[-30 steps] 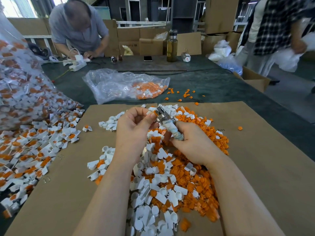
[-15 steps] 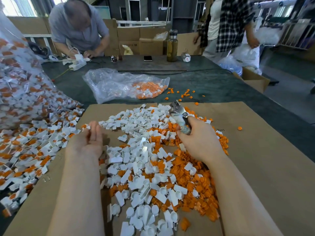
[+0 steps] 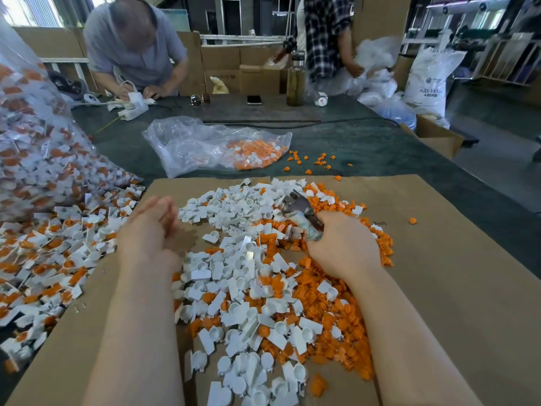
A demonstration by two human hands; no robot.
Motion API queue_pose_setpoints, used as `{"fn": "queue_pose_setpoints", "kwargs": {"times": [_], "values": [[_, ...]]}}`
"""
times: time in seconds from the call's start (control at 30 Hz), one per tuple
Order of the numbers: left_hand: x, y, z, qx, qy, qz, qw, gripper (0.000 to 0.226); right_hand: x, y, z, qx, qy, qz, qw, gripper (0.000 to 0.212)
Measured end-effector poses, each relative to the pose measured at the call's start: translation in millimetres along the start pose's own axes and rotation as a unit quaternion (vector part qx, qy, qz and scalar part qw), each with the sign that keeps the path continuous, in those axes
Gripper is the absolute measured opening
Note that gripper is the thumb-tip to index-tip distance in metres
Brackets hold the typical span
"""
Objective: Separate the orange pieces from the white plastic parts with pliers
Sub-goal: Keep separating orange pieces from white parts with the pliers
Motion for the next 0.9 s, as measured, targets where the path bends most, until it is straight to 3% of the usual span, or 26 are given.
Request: {"fn": "queue_pose_setpoints", "kwargs": {"times": [0.07,0.17,0.27,0.4,0.47,0.53,0.6,0.7,0.77,0.9], "values": [[-6.3,8.6,9.9,0.008,0.005,0.083,0.997,0.013,-2.2,1.0,-0.2,0.004,0.003,-0.024,1.000,0.015],[-16.1,21.9,6.9,0.020,0.097,0.289,0.952,0.008,-5.2,3.0,-0.4,-0.003,0.011,-0.051,0.999,0.016],[-21.9,27.8,5.2,0.062,0.154,0.462,0.871,0.005,-9.4,6.3,-1.0,-0.008,0.011,-0.088,0.996,0.025],[-24.8,29.4,3.4,0.148,0.186,0.630,0.739,0.028,-12.1,9.8,-0.4,-0.014,0.005,-0.105,0.994,0.034],[-26.9,28.6,2.9,0.162,0.183,0.663,0.708,0.032,-11.9,10.8,0.2,-0.017,-0.001,-0.107,0.994,0.035],[-27.5,29.5,0.8,0.165,0.187,0.672,0.697,0.029,-11.2,11.2,0.1,-0.017,-0.002,-0.104,0.994,0.033],[-27.0,30.4,-0.9,0.163,0.190,0.654,0.714,0.023,-10.5,11.4,-0.3,-0.015,-0.004,-0.101,0.995,0.030],[-25.2,31.8,-3.5,0.136,0.216,0.562,0.787,0.010,-9.9,8.4,-0.6,0.012,-0.003,-0.088,0.996,0.024],[-23.1,36.5,-10.5,0.100,0.228,0.491,0.835,0.006,-9.1,3.8,0.0,0.049,0.006,-0.065,0.997,0.024],[-25.3,52.6,-29.1,-0.001,0.228,0.380,0.897,0.009,-5.1,-3.8,1.0,0.090,0.018,-0.014,0.996,0.024]]}}
Point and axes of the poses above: each hand's wrist, its own z-axis towards the middle knuckle, its own y-axis out of the palm, x = y × z, the point moved 3 cm from there along z, towards the middle knuckle, and after that the axes turned 15 degrees about -y, right-handed, at the moved point
